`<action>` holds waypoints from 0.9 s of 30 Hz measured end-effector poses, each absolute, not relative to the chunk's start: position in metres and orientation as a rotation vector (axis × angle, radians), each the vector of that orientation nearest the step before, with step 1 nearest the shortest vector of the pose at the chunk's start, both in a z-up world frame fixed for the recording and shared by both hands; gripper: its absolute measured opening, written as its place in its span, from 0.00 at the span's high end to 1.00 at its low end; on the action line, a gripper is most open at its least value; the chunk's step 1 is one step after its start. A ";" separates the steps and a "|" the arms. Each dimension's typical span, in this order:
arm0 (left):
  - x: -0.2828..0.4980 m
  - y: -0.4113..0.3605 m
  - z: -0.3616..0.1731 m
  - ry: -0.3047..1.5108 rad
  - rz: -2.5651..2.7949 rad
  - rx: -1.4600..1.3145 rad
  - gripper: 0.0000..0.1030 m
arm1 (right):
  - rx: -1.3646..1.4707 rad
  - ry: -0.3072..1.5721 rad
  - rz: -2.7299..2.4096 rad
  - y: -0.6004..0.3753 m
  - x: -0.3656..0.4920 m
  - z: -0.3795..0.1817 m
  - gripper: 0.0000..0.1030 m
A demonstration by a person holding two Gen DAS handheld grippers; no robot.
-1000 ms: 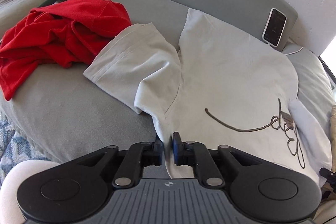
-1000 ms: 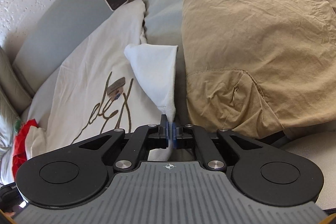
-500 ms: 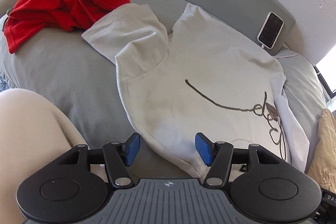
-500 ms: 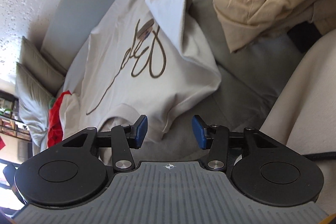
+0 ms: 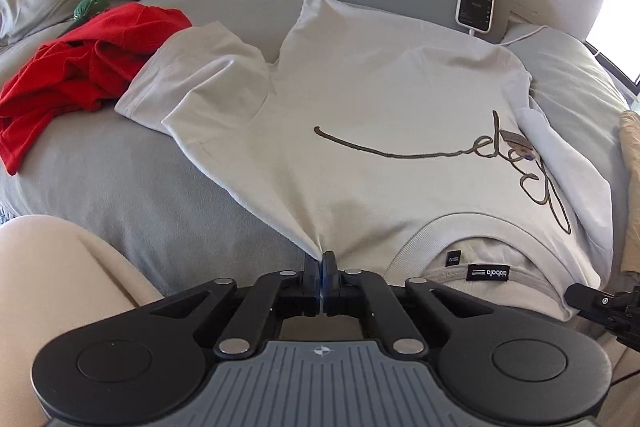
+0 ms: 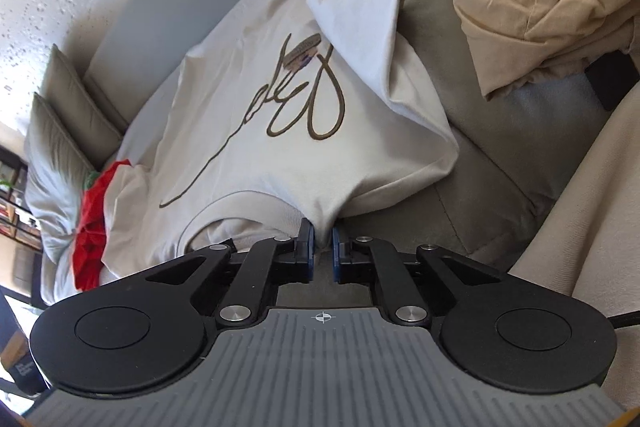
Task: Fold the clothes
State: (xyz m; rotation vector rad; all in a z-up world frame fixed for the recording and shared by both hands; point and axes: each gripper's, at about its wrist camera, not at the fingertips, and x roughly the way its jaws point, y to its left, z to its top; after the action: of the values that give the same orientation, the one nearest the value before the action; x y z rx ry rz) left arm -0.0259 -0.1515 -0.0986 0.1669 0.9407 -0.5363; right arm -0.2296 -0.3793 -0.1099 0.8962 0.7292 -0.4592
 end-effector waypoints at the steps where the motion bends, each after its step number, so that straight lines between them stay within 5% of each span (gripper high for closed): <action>1: -0.026 -0.151 -0.100 0.942 -0.536 0.188 1.00 | 0.885 0.750 -0.464 -0.378 -0.230 -0.109 0.92; 6: -0.028 -0.158 -0.104 0.936 -0.523 0.257 0.96 | 0.869 0.820 -0.463 -0.379 -0.226 -0.116 0.88; 7: -0.029 -0.157 -0.103 0.935 -0.517 0.269 0.86 | 0.867 0.827 -0.456 -0.380 -0.225 -0.114 0.86; 9: -0.030 -0.155 -0.098 0.955 -0.506 0.306 0.64 | 0.883 0.837 -0.438 -0.384 -0.230 -0.105 0.48; 10: -0.031 -0.153 -0.096 0.967 -0.500 0.326 0.57 | 0.892 0.841 -0.429 -0.386 -0.232 -0.100 0.46; 21: -0.033 -0.185 -0.055 0.869 -0.702 0.200 0.57 | 0.754 0.667 -0.453 -0.440 -0.225 -0.013 0.48; 27: -0.017 -0.232 -0.078 0.891 -0.737 0.228 0.58 | 0.705 0.848 -0.609 -0.501 -0.174 -0.027 0.56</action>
State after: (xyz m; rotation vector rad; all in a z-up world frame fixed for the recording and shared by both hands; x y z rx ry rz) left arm -0.0171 -0.2321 -0.0780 0.2280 0.8913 -0.7372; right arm -0.1738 -0.5013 -0.0267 0.7052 0.8476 -0.6093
